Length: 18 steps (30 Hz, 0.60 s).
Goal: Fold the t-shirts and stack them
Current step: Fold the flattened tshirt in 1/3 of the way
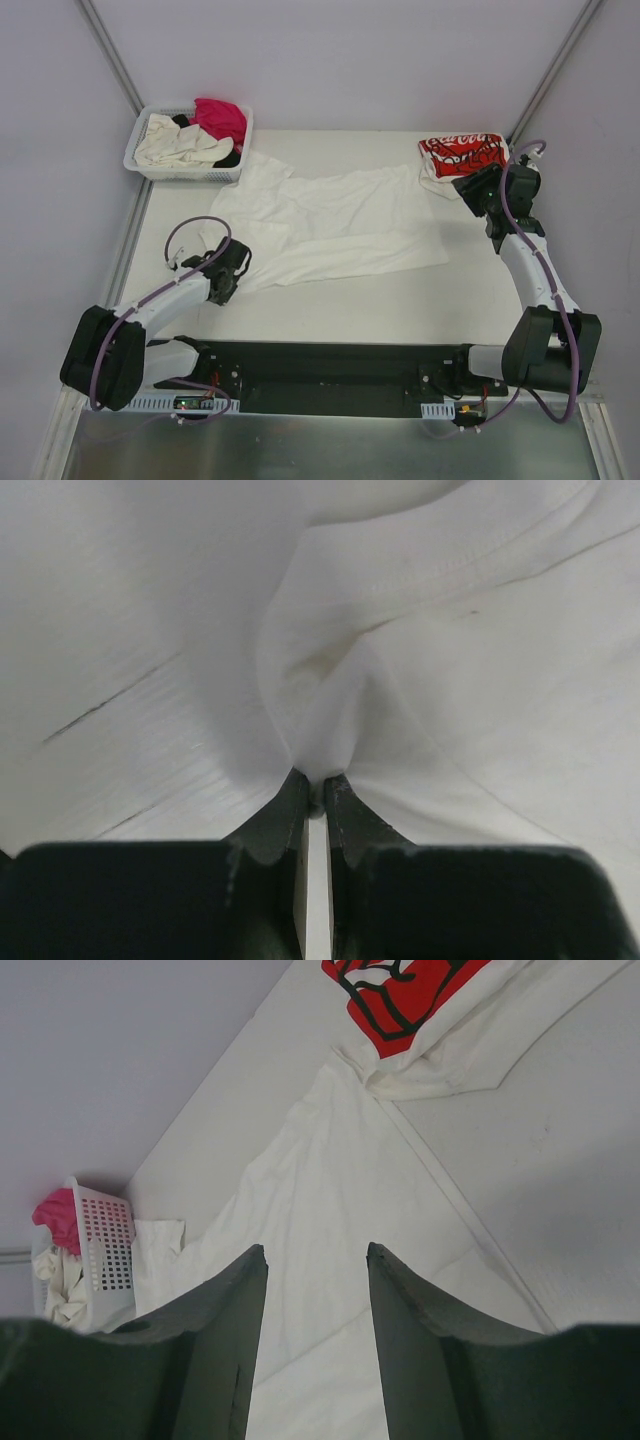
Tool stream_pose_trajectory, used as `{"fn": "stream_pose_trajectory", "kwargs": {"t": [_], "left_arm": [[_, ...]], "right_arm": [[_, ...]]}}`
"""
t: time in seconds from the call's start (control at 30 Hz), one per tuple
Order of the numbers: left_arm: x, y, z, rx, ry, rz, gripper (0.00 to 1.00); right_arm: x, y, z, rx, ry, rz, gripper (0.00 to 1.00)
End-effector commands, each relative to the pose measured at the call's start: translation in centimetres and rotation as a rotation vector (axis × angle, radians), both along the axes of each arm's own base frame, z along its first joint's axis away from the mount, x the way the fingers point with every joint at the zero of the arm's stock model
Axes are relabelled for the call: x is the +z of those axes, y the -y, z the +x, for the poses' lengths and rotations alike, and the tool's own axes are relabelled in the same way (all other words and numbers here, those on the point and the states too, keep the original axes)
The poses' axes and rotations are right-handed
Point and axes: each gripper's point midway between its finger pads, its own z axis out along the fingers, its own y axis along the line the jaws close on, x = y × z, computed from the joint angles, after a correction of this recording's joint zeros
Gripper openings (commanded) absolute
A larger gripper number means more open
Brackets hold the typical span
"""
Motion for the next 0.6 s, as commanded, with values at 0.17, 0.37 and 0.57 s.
{"fn": "stream_pose_trajectory", "kwargs": {"t": [0.17, 0.37, 0.57], "left_arm": [[2.0, -3.7, -3.4, 0.031, -0.009, 0.097, 0.0], [3.4, -4.7, -3.9, 0.04, 0.05, 0.107, 0.0], [3.9, -4.8, -3.9, 0.034, 0.058, 0.108, 0.0]], "right_arm": [[2.0, 0.1, -0.9, -0.009, 0.038, 0.006, 0.48], [1.8, -0.1, -2.3, -0.002, 0.031, 0.0, 0.48], [1.8, -0.3, -3.0, 0.003, 0.031, 0.008, 0.48]]}}
